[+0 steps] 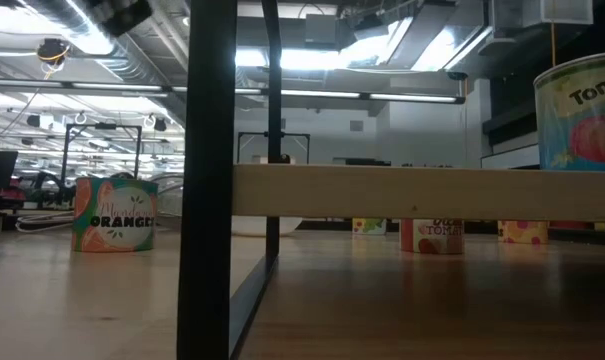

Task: Pick and place cans onto a shelf
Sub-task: Put the orange can on the shelf

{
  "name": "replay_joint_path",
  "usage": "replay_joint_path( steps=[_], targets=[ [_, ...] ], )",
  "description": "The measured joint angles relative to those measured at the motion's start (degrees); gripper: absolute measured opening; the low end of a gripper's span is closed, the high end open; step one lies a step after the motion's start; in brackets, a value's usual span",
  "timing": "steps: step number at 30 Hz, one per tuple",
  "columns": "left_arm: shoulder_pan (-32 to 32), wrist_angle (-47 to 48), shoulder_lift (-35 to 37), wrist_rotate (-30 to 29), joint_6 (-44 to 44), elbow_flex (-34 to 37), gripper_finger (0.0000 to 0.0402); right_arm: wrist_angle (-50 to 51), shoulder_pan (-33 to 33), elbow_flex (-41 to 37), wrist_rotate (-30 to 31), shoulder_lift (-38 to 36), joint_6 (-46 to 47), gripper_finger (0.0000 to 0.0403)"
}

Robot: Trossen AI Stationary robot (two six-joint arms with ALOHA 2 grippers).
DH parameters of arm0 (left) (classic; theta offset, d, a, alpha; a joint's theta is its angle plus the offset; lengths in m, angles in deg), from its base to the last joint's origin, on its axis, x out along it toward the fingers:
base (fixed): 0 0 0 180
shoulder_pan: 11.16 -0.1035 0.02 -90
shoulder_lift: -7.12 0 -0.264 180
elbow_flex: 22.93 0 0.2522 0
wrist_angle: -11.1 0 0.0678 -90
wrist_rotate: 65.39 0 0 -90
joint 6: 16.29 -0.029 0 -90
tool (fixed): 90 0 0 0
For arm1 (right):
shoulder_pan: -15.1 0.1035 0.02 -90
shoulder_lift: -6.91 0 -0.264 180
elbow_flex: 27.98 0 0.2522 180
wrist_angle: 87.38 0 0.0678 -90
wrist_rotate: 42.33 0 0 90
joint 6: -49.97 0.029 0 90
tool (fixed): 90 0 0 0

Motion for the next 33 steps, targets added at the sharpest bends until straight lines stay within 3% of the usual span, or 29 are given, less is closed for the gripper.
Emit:
replay_joint_path(
  steps=[8, 22, 33],
  targets=[
    [2.9, 8.1, -6.2, -2.2, 3.6, 0.0, 0.0066, -0.3, 0.0, 0.0, 0.0, 0.3, 0.0, 0.0069],
    [2.8, 7.8, -19.7, -4.3, 2.7, 0.0, 0.0066, -0.2, 0.0, 0.0, 0.0, 0.3, 0.0, 0.0069],
    [2.8, 7.6, -23.7, -8.0, 2.8, 0.0, 0.0066, -0.2, 0.0, 0.0, 0.0, 0.3, 0.0, 0.0069]
  ],
)
